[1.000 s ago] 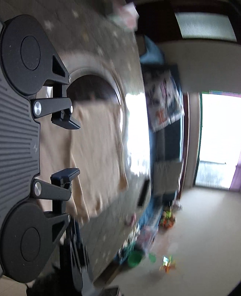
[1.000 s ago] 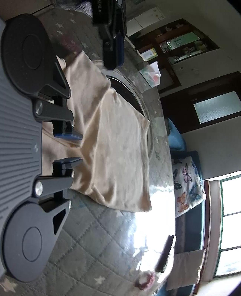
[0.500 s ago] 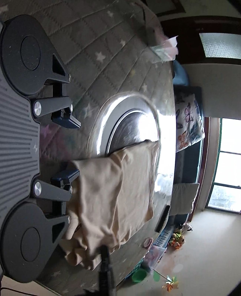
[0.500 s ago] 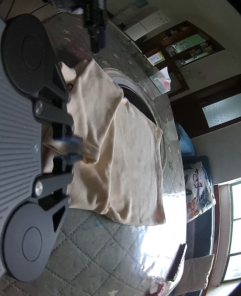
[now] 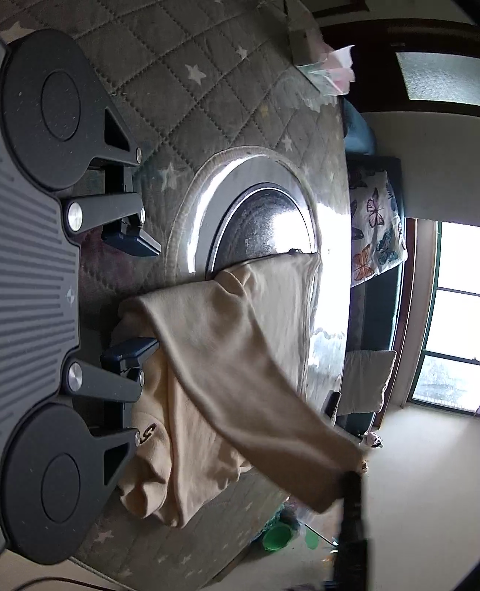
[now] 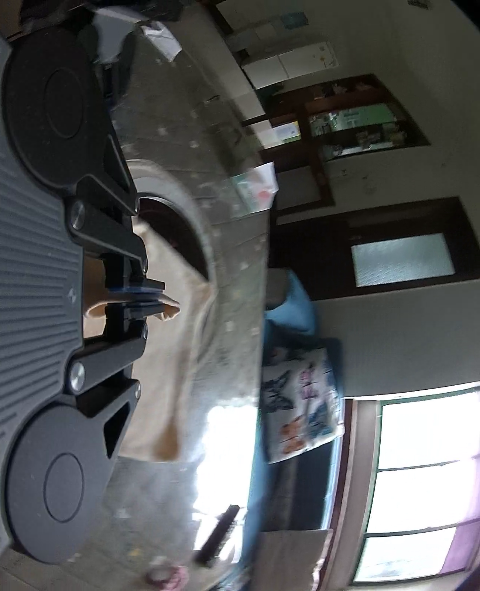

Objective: Fold clothes

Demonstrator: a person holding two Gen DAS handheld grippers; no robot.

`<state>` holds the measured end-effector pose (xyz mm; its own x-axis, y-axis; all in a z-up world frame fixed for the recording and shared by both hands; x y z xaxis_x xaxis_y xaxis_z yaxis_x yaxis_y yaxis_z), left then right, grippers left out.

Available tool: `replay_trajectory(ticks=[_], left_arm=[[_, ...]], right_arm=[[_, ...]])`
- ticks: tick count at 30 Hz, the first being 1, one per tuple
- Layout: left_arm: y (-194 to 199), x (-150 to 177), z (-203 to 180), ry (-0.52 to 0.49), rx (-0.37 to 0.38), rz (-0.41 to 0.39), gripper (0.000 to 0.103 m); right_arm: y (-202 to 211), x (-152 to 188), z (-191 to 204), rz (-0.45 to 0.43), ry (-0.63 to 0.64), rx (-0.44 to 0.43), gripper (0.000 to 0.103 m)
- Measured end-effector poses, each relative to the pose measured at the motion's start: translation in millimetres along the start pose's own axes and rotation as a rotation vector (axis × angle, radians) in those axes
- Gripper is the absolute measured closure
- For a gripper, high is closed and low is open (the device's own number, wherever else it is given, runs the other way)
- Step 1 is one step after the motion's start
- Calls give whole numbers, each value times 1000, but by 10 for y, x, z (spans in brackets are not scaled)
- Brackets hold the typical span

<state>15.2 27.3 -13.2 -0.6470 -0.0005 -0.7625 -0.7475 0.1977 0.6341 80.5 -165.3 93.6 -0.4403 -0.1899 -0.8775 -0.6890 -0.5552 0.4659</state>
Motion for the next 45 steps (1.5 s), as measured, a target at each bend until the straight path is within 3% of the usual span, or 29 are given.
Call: replay_trajectory(ticks=[3, 5, 9, 18, 23, 28, 32, 42, 45], left_arm=[[2, 20, -34, -48, -22, -3, 59], [-2, 46, -39, -71, -31, 1, 78], [4, 81, -18, -91, -40, -3, 92], [29, 93, 24, -122, -71, -2, 93], [63, 73, 96, -135, -93, 11, 93], [129, -140, 198, -109, -117, -23, 92], [69, -336, 149, -98, -95, -52, 90], [-463, -564, -202, -121, 6, -46, 91], [-628, -553, -220, -136, -11, -24, 91]], right_arm=[[30, -162, 34, -35, 25, 9, 99], [50, -195, 11, -42, 20, 20, 99], [65, -89, -96, -21, -10, 49, 99], [-128, 750, -528, 148, -114, 179, 99], [-179, 1081, -646, 203, -184, 187, 99], [-110, 1038, -641, 179, -190, 166, 96], [-112, 1008, -667, 171, -182, 199, 95], [-184, 860, -483, 111, -123, 161, 94], [-244, 870, -409, 112, -112, 133, 94]])
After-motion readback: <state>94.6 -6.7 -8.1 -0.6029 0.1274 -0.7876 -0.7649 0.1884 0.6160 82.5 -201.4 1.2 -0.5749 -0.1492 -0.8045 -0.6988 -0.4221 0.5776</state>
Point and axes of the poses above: each gripper's, at about its wrist camera, not at the fingertips, and y roughly against the way its jaws point, z to its left, x to its underside, the point moved 6 cm from there along -y, roughly the way its jaws point, and after that the axes turned 2 degrees about -z, right-handed, at the moved point
